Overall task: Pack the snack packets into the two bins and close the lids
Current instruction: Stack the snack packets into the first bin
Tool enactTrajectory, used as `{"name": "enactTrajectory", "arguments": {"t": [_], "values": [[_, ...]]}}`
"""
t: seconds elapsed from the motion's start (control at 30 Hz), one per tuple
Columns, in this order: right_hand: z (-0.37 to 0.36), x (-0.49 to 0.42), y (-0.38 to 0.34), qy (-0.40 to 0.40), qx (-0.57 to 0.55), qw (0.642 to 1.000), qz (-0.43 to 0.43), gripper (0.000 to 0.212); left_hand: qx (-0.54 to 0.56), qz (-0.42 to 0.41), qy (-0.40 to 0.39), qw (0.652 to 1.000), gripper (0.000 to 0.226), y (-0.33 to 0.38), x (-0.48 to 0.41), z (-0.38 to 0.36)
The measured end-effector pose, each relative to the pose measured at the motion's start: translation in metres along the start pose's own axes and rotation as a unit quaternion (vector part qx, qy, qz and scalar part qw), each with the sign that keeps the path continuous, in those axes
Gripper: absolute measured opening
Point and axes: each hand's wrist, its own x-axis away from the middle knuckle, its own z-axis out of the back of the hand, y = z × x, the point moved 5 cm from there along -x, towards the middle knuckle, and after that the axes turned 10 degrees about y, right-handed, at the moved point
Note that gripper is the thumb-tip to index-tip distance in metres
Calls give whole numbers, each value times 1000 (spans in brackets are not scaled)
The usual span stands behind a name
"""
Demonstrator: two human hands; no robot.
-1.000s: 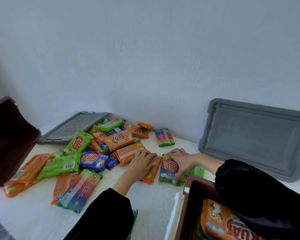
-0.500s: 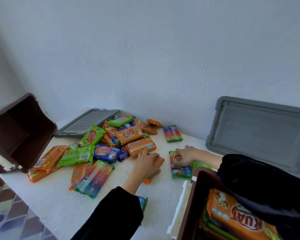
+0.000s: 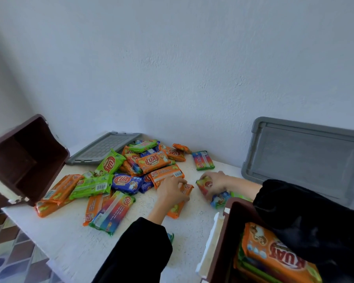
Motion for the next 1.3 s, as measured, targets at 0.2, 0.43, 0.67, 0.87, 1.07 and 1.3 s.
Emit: {"name": "enactTrajectory", "arguments": {"t": [0.2, 0.43, 0.67, 0.87, 1.07, 1.3], "values": [[84, 39, 18, 162, -148, 975, 28, 81, 32, -111, 54, 992, 57, 58, 5, 55], [131, 201, 53, 160, -149, 969, 113, 77, 103, -340, -41, 934, 56, 154, 80, 105], [65, 300, 95, 51, -88, 991, 89, 80, 48, -519, -201, 829, 53, 192, 162, 61], [5, 331, 113, -28, 19, 998, 55, 81, -35, -585, -294, 755, 57, 188, 209, 16], [-27, 321, 103, 2, 176, 979, 98, 79, -191, -582, -315, 725, 71, 173, 219, -20], [-35, 318, 102, 5, 209, 973, 103, 62, -236, -688, -176, 663, 63, 173, 232, -22]]}}
